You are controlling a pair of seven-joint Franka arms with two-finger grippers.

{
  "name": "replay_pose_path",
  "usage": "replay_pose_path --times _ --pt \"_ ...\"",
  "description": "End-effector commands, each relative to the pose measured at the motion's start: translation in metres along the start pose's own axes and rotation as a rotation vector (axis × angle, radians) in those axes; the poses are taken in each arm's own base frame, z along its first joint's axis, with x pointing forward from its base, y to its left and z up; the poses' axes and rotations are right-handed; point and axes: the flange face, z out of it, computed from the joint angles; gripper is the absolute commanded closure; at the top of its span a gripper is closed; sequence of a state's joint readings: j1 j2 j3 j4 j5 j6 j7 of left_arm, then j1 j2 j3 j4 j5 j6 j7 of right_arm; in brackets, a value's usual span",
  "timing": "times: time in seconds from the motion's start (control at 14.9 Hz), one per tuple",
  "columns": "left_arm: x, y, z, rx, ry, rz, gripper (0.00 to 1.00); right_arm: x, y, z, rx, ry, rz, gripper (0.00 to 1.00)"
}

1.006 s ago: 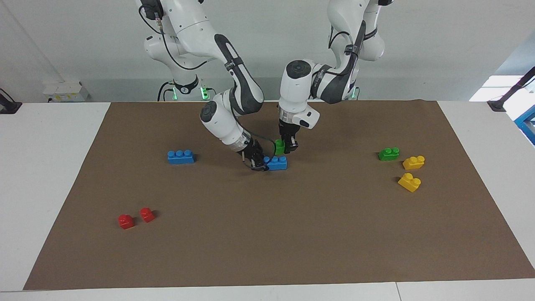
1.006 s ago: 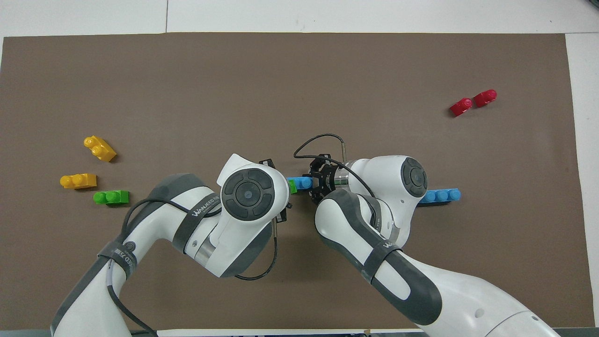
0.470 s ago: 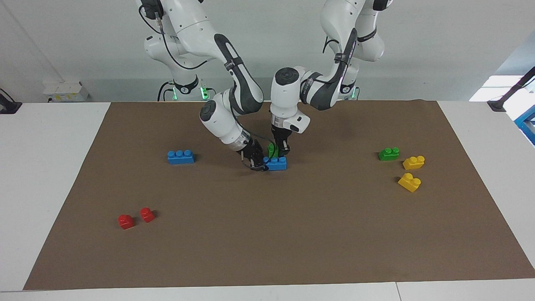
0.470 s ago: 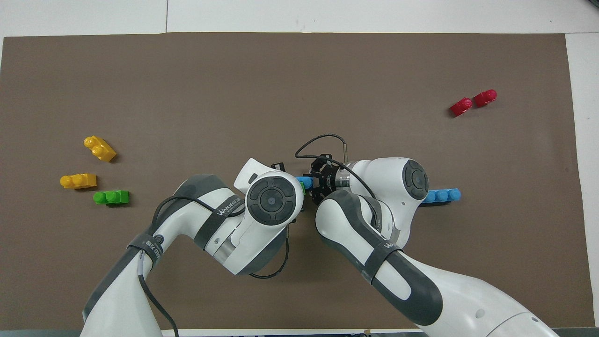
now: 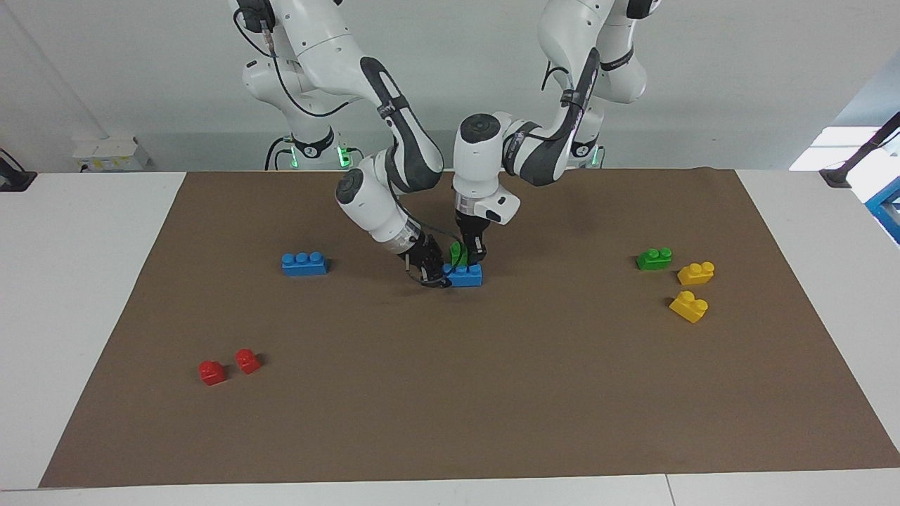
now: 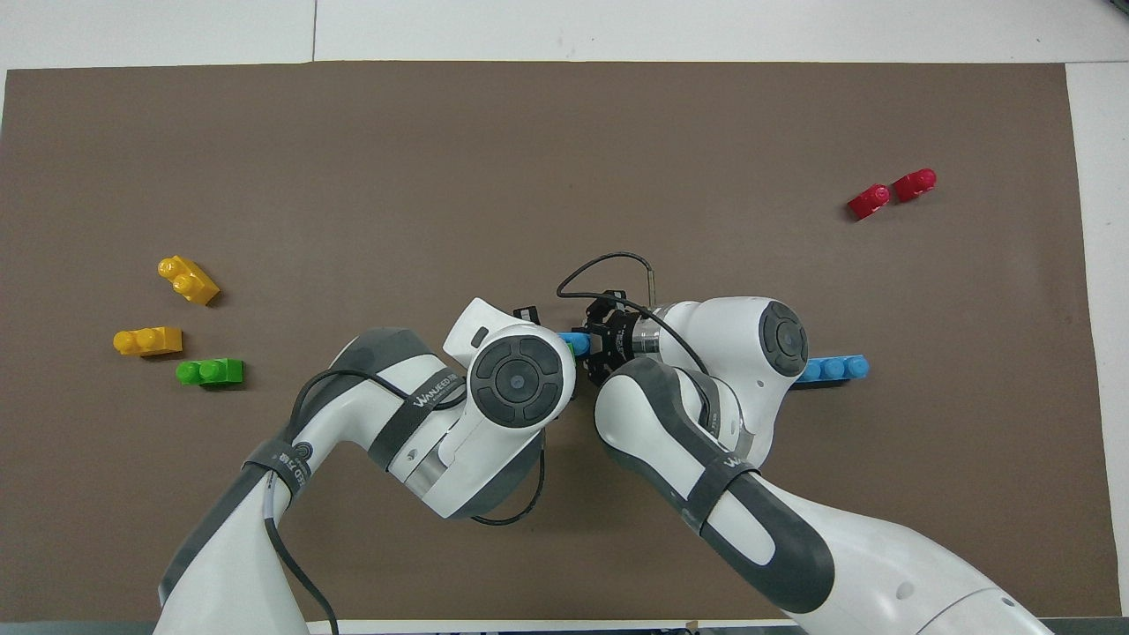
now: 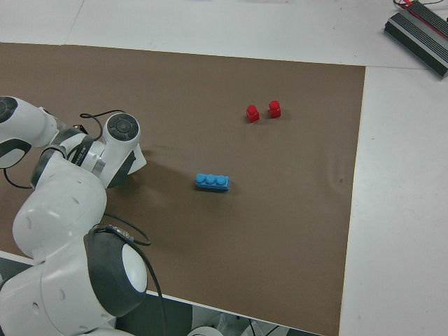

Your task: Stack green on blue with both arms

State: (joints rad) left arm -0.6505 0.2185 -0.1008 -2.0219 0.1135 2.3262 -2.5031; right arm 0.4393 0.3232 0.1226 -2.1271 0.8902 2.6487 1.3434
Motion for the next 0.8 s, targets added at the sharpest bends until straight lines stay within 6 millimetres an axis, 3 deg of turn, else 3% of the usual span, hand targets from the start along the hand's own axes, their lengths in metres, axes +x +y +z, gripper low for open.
replay_pose_path --times 0.0,0.74 --pt "0.0008 0.0109 0.0147 -0.036 0.005 -0.007 1.00 0.0192 0.0055 0.0054 0.018 0.022 0.003 1.00" --pt "0.0037 0.0175 0.0243 -0.066 -0.004 0.006 1.00 0.0192 0.0055 0.0054 0.018 0.022 0.003 1.00"
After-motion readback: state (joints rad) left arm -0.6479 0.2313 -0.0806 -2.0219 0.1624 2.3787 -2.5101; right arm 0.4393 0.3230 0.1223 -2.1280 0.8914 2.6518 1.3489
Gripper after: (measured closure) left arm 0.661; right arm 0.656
